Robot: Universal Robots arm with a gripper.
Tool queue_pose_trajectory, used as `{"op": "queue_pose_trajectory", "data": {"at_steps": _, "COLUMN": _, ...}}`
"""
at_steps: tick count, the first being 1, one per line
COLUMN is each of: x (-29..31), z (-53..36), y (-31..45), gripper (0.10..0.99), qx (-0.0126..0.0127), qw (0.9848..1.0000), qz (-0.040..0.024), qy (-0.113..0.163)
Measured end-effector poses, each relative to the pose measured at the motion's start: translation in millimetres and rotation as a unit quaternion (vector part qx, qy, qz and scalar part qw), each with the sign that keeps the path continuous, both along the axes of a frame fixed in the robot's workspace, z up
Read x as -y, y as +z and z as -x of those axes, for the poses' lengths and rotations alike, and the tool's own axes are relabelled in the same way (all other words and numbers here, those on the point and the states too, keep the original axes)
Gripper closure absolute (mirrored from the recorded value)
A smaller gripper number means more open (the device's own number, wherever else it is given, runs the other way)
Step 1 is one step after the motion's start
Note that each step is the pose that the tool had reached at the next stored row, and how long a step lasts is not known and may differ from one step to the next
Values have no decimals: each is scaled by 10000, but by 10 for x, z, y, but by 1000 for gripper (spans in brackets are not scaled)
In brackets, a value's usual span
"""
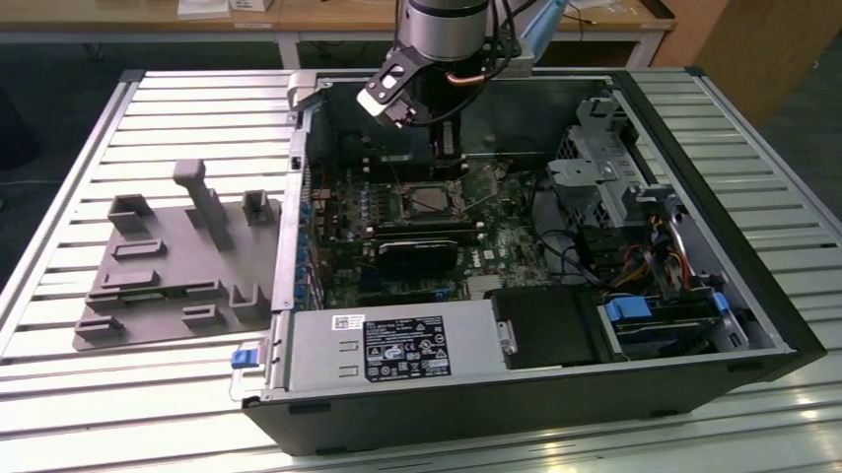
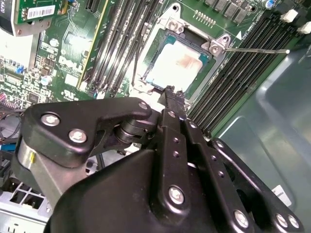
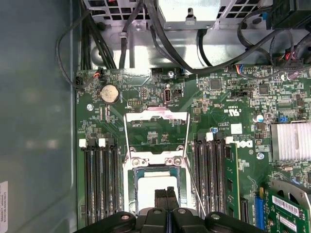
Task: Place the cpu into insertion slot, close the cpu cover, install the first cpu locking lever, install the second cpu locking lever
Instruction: 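Close the cpu cover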
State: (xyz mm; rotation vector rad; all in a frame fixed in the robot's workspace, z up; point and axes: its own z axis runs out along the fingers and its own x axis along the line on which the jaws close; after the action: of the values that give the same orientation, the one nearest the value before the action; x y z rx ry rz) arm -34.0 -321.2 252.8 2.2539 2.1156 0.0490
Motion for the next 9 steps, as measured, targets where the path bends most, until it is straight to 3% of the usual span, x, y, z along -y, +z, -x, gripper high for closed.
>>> {"op": "queue_pose_trajectory", "data": {"at_steps": 9, "x": 0, "z": -121, "y": 0, "gripper": 984, "qx": 0, "qw": 10000, "qz": 0, "qy": 0}}
